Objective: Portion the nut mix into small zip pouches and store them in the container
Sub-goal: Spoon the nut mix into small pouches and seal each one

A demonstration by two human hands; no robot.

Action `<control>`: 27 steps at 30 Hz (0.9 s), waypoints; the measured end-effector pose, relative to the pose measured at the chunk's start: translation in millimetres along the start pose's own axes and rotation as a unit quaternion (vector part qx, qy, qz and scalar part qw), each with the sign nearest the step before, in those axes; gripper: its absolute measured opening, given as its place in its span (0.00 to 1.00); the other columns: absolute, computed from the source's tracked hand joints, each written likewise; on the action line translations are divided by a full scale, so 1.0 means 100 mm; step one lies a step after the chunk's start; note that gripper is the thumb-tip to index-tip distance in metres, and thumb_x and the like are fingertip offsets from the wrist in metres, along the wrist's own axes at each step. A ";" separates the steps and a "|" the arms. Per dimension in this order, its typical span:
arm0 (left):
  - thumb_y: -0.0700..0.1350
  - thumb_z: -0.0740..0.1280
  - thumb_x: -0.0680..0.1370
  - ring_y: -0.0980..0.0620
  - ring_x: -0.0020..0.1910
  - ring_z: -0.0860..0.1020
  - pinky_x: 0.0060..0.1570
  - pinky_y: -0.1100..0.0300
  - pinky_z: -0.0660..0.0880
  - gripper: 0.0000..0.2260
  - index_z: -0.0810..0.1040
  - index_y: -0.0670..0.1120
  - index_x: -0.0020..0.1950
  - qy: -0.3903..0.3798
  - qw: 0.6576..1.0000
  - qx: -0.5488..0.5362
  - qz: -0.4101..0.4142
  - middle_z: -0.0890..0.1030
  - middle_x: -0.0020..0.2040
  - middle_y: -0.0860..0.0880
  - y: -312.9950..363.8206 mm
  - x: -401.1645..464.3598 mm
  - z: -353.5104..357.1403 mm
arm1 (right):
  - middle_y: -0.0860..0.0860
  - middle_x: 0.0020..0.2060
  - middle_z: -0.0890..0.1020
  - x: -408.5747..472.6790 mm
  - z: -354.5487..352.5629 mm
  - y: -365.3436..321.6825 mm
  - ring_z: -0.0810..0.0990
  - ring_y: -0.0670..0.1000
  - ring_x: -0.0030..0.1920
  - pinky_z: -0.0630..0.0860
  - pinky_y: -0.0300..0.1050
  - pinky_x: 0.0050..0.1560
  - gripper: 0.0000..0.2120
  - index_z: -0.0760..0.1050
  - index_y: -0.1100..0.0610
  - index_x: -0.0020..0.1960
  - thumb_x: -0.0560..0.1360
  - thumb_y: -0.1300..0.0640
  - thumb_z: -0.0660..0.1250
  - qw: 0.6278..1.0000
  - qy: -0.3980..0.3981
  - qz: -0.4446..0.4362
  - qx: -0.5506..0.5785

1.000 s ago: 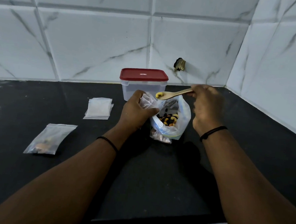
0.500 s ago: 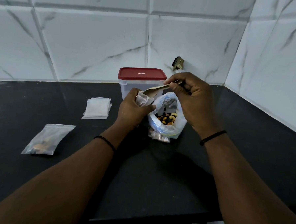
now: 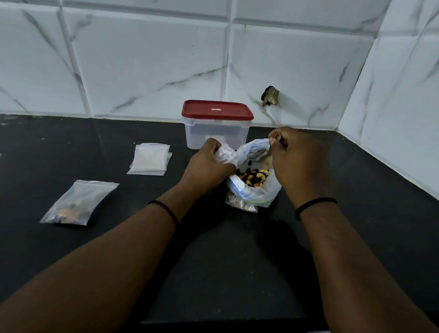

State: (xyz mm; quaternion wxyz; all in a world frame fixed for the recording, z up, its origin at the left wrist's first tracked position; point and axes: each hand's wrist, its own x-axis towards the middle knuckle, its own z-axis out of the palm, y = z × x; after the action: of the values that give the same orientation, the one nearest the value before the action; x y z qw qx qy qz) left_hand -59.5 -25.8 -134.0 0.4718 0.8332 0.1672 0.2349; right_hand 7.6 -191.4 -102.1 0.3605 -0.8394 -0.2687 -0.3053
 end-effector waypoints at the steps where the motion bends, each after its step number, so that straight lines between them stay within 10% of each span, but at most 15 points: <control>1: 0.44 0.73 0.70 0.51 0.45 0.80 0.50 0.47 0.81 0.16 0.71 0.50 0.54 0.006 1.000 0.000 0.001 0.80 0.47 0.51 0.01 -0.01 0.00 | 0.53 0.44 0.85 0.00 -0.01 -0.01 0.82 0.55 0.46 0.79 0.51 0.46 0.09 0.83 0.52 0.52 0.79 0.55 0.64 1.000 0.003 -0.009 -0.019; 7: 0.45 0.72 0.72 0.52 0.46 0.80 0.49 0.49 0.80 0.17 0.70 0.49 0.57 0.020 1.000 0.003 0.012 0.79 0.47 0.52 0.02 -0.04 0.02 | 0.53 0.39 0.84 -0.05 -0.05 -0.16 0.80 0.56 0.40 0.63 0.42 0.36 0.11 0.85 0.53 0.48 0.77 0.53 0.64 0.994 0.043 -0.015 -0.098; 12: 0.45 0.72 0.72 0.53 0.45 0.80 0.47 0.51 0.79 0.17 0.70 0.49 0.57 0.024 1.000 0.013 0.015 0.80 0.47 0.51 0.03 -0.05 0.02 | 0.51 0.39 0.86 -0.08 -0.01 -0.19 0.83 0.53 0.40 0.79 0.47 0.39 0.11 0.86 0.53 0.49 0.76 0.53 0.65 0.998 0.043 0.037 0.029; 21: 0.46 0.72 0.72 0.52 0.46 0.80 0.49 0.49 0.80 0.17 0.69 0.50 0.56 0.039 0.999 0.011 0.010 0.79 0.46 0.53 0.03 -0.04 0.00 | 0.47 0.33 0.83 -0.04 -0.16 -0.11 0.80 0.49 0.35 0.77 0.45 0.36 0.08 0.83 0.53 0.43 0.75 0.54 0.66 0.984 0.124 0.062 0.109; 27: 0.46 0.71 0.73 0.53 0.46 0.80 0.48 0.50 0.80 0.16 0.69 0.50 0.56 0.034 0.999 0.011 0.006 0.79 0.47 0.53 0.04 -0.04 -0.01 | 0.45 0.35 0.84 0.00 -0.01 -0.03 0.82 0.44 0.37 0.79 0.40 0.41 0.06 0.84 0.51 0.42 0.74 0.56 0.68 0.980 0.026 0.098 0.172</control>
State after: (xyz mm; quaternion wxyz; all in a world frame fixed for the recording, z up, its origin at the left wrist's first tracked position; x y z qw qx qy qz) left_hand -62.8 -29.2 -131.4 0.4554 0.8306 0.1808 0.2646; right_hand 5.5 -190.7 -100.4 0.5342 -0.7793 -0.2238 -0.2391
